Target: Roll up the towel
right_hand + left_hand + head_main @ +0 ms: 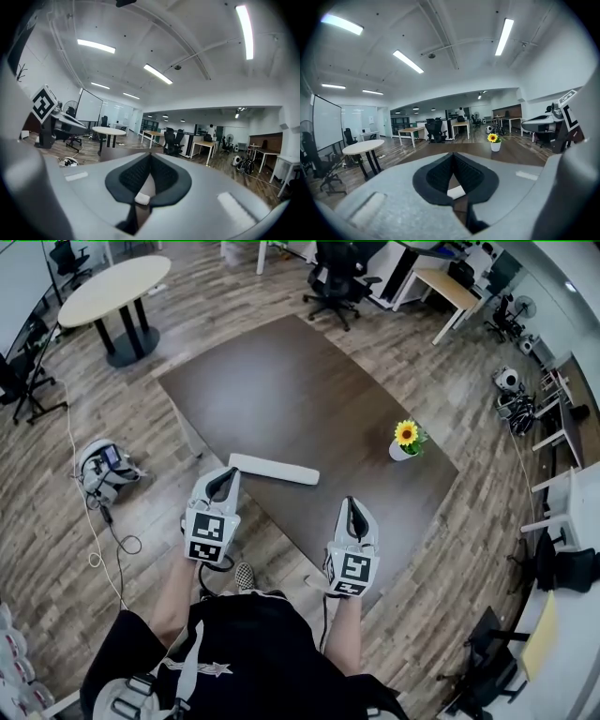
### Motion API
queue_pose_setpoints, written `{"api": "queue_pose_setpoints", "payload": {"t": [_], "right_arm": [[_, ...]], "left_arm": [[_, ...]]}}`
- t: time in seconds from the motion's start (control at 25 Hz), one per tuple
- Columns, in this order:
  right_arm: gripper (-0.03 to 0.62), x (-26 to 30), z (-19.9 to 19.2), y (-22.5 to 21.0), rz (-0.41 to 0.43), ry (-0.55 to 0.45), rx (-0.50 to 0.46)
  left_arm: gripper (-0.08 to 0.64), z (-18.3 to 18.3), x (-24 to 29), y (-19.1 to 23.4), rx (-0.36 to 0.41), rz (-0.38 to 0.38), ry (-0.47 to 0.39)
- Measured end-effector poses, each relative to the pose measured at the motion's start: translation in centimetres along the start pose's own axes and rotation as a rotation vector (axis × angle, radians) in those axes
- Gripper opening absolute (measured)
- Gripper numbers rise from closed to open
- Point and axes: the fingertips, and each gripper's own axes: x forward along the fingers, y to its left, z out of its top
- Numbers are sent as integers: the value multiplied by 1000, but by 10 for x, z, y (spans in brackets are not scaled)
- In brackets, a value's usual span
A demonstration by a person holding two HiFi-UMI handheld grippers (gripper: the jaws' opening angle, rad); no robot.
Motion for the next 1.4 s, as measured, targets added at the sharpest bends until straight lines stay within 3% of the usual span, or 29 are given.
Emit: {"api": "queue_pose_setpoints", "payload": {"t": [0.68,1.4], "right_arm": [[5,-157,-39,21,92,14,19],[5,-211,-35,15,111,-20,15]], "left_arm": [[9,-36,-136,-104,12,36,36],[9,-31,-182,-148,45,50,16]]}}
